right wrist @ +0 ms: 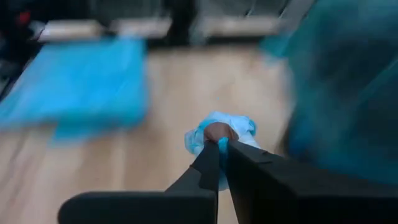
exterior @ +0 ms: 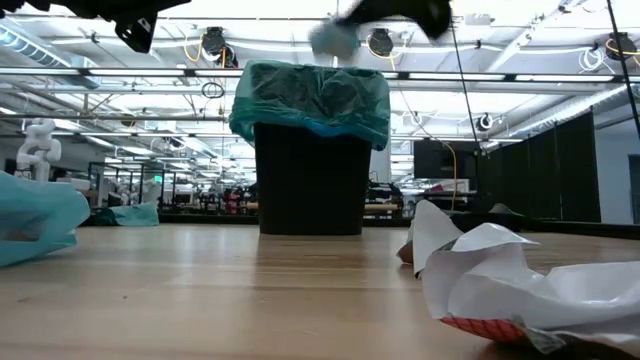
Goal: Place trash/remove bag and relplace
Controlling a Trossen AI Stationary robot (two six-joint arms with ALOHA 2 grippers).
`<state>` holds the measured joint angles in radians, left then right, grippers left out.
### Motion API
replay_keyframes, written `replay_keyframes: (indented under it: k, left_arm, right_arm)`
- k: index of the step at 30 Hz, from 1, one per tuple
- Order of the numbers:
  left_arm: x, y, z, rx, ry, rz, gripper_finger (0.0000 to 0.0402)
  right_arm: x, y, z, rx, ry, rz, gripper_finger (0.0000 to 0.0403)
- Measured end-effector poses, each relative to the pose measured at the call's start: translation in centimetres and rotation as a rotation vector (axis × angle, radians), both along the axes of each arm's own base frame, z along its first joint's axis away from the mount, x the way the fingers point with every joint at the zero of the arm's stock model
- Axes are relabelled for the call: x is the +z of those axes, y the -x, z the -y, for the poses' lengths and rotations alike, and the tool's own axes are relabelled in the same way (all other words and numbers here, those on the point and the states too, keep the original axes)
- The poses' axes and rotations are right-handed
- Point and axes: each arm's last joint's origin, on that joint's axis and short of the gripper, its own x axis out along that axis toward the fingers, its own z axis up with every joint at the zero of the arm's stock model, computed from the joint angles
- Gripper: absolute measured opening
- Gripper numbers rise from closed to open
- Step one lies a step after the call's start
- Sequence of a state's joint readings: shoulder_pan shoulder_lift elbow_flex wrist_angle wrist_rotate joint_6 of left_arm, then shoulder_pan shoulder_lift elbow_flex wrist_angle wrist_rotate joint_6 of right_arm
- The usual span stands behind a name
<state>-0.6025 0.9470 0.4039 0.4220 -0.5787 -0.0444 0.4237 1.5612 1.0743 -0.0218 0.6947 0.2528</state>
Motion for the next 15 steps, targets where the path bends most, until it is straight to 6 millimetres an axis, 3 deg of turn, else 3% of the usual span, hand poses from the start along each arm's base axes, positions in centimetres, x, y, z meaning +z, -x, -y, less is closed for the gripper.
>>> replay_keyframes:
  k: [3,6,15]
  left_arm:
    - [-0.2,0.0,0.1,-0.024,-0.006,-0.017,0.0]
    - [-0.2,0.0,0.1,-0.031,-0.011,-0.022,0.0]
    - [-0.5,0.1,0.1,-0.064,-0.031,-0.053,0.0]
  right_arm:
    - [3.9,-0.9,2.7,-0.041,0.083,0.067,0.0001]
    - [6.0,-1.6,5.7,-0.103,0.12,0.083,0.0]
    - [6.5,-2.8,14.7,-0.23,0.015,0.103,0.0]
